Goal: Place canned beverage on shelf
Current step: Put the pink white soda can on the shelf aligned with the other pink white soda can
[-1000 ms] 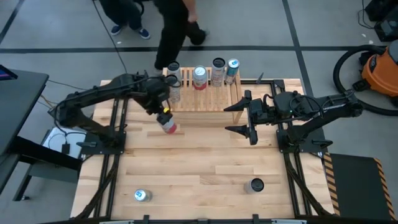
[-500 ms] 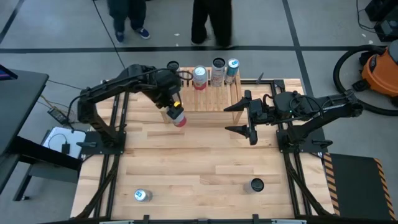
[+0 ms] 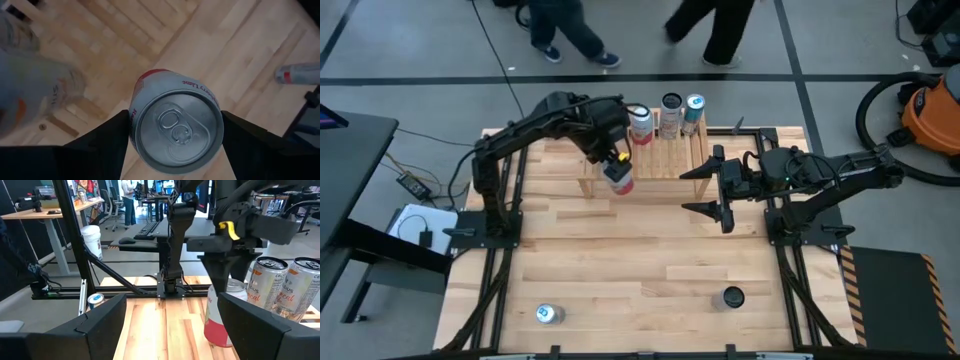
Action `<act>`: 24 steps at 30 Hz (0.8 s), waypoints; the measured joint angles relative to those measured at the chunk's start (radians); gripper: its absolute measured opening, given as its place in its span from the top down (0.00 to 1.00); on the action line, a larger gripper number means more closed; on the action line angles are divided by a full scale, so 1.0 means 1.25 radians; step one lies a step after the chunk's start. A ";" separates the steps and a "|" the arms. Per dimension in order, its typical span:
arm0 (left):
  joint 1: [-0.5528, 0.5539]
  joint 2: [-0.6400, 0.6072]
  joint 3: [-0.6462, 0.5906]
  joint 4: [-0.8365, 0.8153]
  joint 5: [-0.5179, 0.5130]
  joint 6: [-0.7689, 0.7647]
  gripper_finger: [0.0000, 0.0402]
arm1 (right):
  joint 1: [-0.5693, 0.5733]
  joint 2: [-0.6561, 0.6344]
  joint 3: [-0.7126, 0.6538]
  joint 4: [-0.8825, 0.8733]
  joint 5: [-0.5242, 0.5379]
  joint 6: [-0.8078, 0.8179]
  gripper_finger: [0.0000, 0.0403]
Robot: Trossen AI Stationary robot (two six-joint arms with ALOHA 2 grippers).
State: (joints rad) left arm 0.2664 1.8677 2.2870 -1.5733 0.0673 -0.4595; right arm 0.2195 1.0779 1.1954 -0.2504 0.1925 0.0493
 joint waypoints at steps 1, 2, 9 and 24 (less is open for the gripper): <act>0.001 0.005 0.010 0.000 0.000 0.000 0.31 | 0.000 0.000 0.000 0.000 0.000 0.000 0.20; 0.001 0.010 0.020 0.002 -0.002 0.001 0.31 | 0.000 0.000 0.000 0.000 0.000 0.000 0.20; 0.011 0.031 0.032 0.004 -0.031 0.055 0.31 | 0.000 0.000 0.000 0.000 0.002 0.000 0.20; 0.055 0.061 0.032 0.071 -0.047 0.109 0.31 | 0.000 0.000 0.000 -0.001 0.005 0.000 0.20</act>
State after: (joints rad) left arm 0.3355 1.9434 2.3272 -1.4850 0.0088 -0.3232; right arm 0.2195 1.0779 1.1954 -0.2513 0.1982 0.0494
